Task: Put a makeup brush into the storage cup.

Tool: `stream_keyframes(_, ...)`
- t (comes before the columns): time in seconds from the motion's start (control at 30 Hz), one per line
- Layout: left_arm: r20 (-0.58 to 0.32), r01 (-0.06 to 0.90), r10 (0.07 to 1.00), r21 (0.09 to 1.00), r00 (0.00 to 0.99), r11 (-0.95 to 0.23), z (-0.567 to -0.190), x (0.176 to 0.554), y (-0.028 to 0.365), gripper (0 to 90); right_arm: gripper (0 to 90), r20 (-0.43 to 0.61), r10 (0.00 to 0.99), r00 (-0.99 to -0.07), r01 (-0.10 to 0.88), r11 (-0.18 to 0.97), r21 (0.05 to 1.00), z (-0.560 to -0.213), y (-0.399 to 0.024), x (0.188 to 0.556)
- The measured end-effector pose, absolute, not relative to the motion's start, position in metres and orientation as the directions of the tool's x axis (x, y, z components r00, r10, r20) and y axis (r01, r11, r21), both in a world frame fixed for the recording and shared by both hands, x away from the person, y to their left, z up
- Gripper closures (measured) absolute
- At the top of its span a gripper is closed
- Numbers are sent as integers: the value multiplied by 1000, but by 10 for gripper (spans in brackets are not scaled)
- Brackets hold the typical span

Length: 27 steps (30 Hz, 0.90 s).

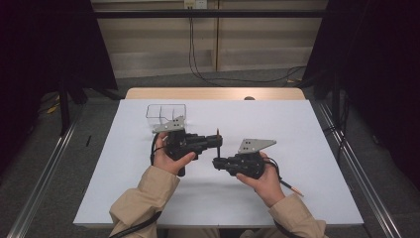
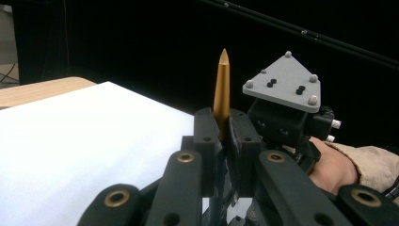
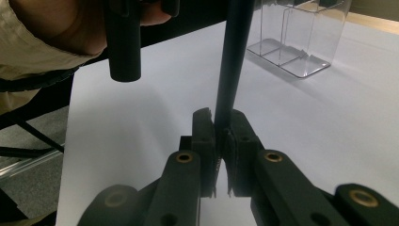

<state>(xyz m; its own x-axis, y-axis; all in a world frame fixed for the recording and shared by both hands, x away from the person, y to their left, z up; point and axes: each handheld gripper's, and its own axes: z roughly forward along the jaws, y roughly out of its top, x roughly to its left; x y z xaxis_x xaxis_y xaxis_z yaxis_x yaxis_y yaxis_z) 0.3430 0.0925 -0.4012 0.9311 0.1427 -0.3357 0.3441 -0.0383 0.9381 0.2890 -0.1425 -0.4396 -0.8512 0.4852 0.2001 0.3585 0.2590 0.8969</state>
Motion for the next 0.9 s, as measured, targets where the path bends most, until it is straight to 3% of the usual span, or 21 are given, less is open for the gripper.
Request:
stream_keyframes(0.2,-332,341,146,939,932,-40,-401,343,94,838,830,211,484,-849,366,252,896,-441,-143,289)
stream_keyframes(0.3,-327,335,142,941,934,-39,-399,342,94,838,764,220,487,-845,370,235,899,-440,-144,289)
stream_keyframes(0.7,-313,323,151,946,938,-43,-394,341,97,838,232,257,499,-828,402,208,892,-434,-155,290)
stream_keyframes(0.9,-311,322,161,946,937,-48,-393,342,101,836,130,223,527,-820,384,217,897,-430,-163,286)
